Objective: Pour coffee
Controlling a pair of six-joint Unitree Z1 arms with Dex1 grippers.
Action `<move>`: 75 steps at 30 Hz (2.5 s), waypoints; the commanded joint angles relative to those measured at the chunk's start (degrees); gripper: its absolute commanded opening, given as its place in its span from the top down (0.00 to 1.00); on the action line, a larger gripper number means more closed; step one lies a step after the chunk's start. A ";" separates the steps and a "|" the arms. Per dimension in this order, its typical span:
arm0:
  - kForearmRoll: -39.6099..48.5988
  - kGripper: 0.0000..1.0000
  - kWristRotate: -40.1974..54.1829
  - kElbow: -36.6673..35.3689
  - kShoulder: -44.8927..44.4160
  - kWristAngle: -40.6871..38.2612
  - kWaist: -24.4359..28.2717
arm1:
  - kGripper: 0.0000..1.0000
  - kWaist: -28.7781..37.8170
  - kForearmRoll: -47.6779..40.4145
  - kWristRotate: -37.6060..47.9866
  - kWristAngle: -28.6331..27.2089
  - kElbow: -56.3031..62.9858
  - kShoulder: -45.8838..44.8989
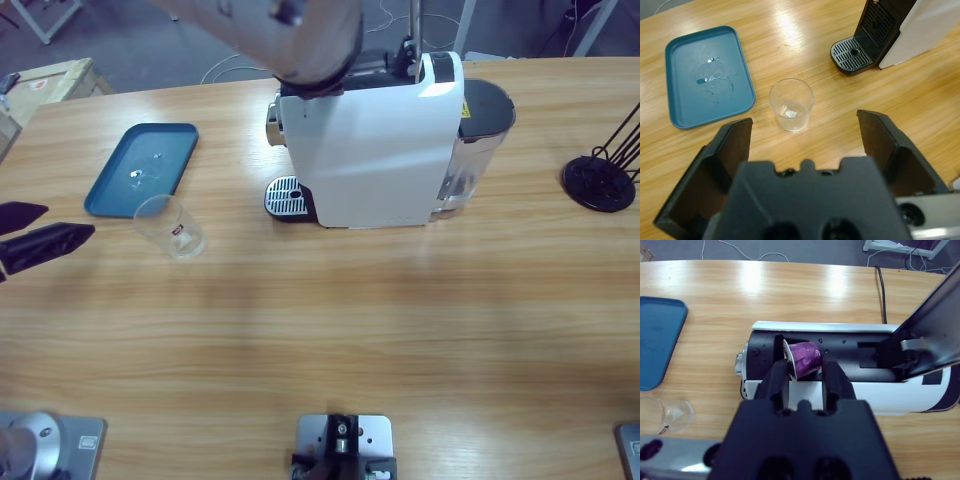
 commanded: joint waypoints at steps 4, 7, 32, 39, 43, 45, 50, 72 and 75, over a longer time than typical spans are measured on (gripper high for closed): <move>-0.56 0.11 0.45 2.04 -0.66 0.64 -0.65 | 0.83 -0.84 8.89 -0.56 0.04 -14.42 10.38; -0.56 0.11 0.45 2.04 -0.66 0.73 -0.62 | 0.83 -0.84 10.86 -0.10 -0.09 -16.21 11.10; -0.63 0.11 0.50 2.04 -0.75 0.38 -0.65 | 0.23 -0.84 12.95 2.96 3.92 -15.16 8.78; -0.61 0.11 0.54 2.04 -0.75 0.29 -0.60 | 0.01 -0.84 13.04 2.77 4.31 -15.07 7.74; -0.61 0.11 0.54 2.04 -0.75 0.20 -0.60 | 0.02 -2.47 12.22 -0.31 5.70 -15.26 5.65; -0.57 0.11 0.54 2.04 -0.75 0.20 -0.62 | 0.02 -3.37 10.85 -2.88 6.56 -15.26 4.00; -0.59 0.11 0.54 2.04 -0.75 0.20 -0.60 | 0.03 -5.85 3.04 -9.87 9.51 -12.45 -2.07; -0.56 0.11 0.59 1.95 -0.40 0.17 -0.57 | 1.00 -32.21 -21.13 -42.87 73.29 45.88 -55.51; -0.56 0.11 0.63 1.95 -0.40 0.13 -0.62 | 1.00 -32.21 -20.44 -43.66 66.69 45.56 -51.78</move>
